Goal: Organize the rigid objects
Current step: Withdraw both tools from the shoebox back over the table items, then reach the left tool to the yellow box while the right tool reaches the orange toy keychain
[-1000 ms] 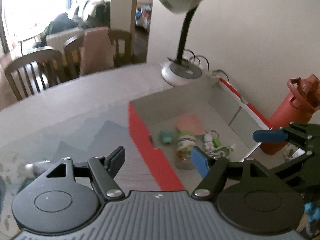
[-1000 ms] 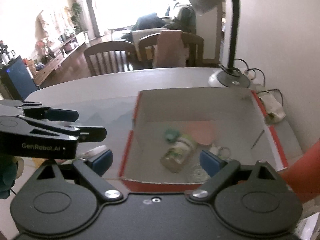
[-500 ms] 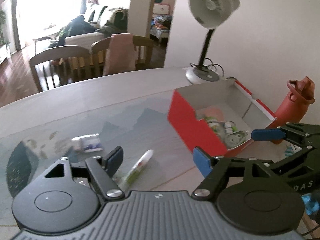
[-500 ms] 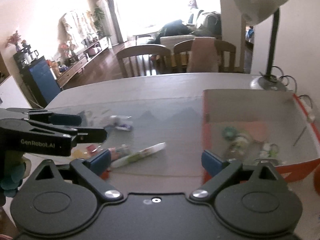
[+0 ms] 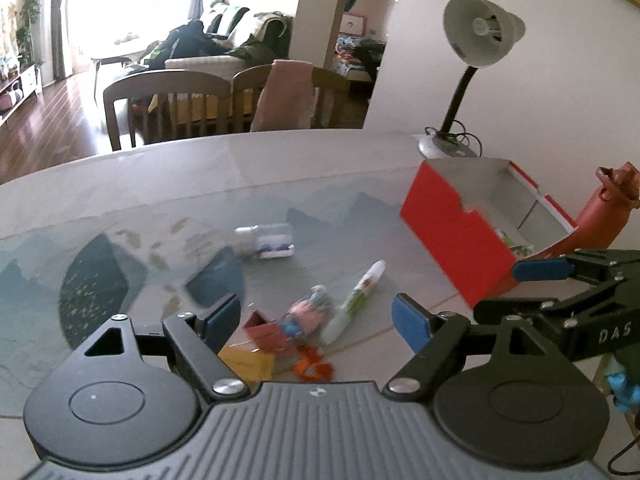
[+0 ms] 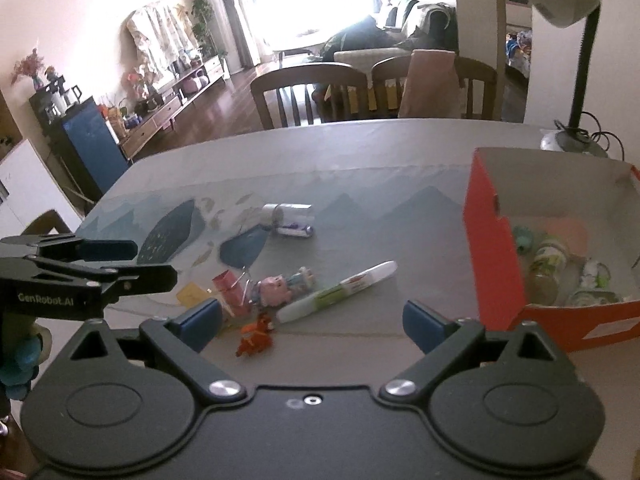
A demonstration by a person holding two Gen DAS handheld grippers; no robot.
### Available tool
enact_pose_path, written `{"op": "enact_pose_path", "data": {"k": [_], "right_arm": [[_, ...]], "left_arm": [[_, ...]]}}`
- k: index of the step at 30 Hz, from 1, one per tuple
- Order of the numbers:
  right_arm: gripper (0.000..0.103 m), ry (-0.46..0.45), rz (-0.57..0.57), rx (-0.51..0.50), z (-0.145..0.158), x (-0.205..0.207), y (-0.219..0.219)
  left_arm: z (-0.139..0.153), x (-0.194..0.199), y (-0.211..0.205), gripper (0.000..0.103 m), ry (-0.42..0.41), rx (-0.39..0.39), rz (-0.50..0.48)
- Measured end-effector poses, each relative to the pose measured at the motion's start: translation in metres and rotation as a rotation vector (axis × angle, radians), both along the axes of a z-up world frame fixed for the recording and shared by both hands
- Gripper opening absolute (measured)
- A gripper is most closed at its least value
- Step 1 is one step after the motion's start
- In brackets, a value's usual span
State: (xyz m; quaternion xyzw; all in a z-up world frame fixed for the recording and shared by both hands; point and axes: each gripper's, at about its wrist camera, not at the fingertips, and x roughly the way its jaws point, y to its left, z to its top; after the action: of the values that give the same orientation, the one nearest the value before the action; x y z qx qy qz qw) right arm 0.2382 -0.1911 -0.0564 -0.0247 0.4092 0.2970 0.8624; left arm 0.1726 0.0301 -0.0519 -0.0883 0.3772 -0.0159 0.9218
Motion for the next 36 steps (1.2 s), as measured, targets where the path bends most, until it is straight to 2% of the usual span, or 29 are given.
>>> {"op": "enact_pose_path", "data": {"k": [3,5,6,17,23,27,31,36], "right_arm": [[0.097,-0.002,0.022,-0.024,-0.007,-0.006,0.013],[0.097,0.001,0.038,-0.035,-0.012,-0.010,0.021],[0.097,0.003,0.047,-0.042,-0.015,-0.011,0.025],[0.097,-0.009,0.146,-0.116,-0.052,-0.023,0.065],[0.095,0.000,0.169,-0.172,-0.077,-0.023,0.079],[0.093,-0.046,0.190,-0.214,-0.089,-0.025,0.087],[0.086,-0.036,0.196,-0.218,-0.100,-0.020,0.093],[0.077,-0.028,0.181,-0.225,-0.109,-0.014,0.097]], "left_arm": [[-0.011,-0.007,0.014,0.087,0.004,-0.009,0.006],[-0.018,-0.011,0.021,0.101,0.002,-0.012,0.018],[-0.021,-0.013,0.025,0.103,0.000,-0.018,0.022],[-0.069,-0.017,0.049,0.103,0.029,0.001,0.034],[-0.089,-0.011,0.055,0.103,0.036,-0.020,0.017],[-0.100,-0.008,0.053,0.103,0.027,0.008,-0.011],[-0.109,-0.005,0.051,0.103,0.026,0.035,-0.019],[-0.120,0.001,0.052,0.103,0.064,0.005,-0.010]]}}
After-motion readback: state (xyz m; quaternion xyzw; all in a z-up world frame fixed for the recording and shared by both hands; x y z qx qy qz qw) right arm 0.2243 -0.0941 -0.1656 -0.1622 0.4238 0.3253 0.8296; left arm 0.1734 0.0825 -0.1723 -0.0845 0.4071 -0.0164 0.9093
